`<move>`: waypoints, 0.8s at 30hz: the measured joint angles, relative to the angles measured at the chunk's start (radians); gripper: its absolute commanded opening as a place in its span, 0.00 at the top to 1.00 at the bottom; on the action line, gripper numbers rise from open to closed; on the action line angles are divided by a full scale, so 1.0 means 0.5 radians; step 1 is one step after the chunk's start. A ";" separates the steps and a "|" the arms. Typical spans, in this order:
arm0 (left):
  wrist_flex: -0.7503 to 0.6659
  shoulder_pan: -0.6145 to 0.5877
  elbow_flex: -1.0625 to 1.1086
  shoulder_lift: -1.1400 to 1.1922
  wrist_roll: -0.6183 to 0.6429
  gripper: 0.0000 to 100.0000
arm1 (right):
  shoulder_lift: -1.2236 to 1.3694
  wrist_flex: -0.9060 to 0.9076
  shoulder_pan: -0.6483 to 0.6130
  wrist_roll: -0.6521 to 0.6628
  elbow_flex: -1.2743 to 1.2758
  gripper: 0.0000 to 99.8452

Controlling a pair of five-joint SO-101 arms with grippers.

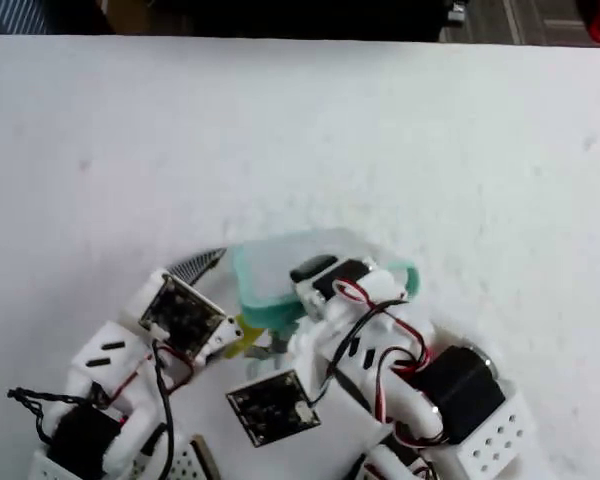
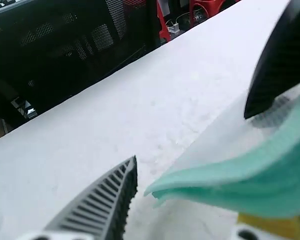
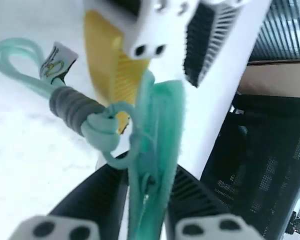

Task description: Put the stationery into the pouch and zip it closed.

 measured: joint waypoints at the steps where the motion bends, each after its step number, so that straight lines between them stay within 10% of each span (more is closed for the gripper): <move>1: 0.000 0.003 0.000 0.000 0.000 0.66 | 0.000 0.006 0.000 0.009 0.000 0.98; 10: 0.068 0.276 0.000 0.000 0.000 0.67 | 0.000 0.018 -0.184 -0.058 -0.138 0.98; 24: 0.071 0.350 0.000 0.006 0.000 0.97 | 0.000 0.018 -0.196 -0.153 -0.157 0.98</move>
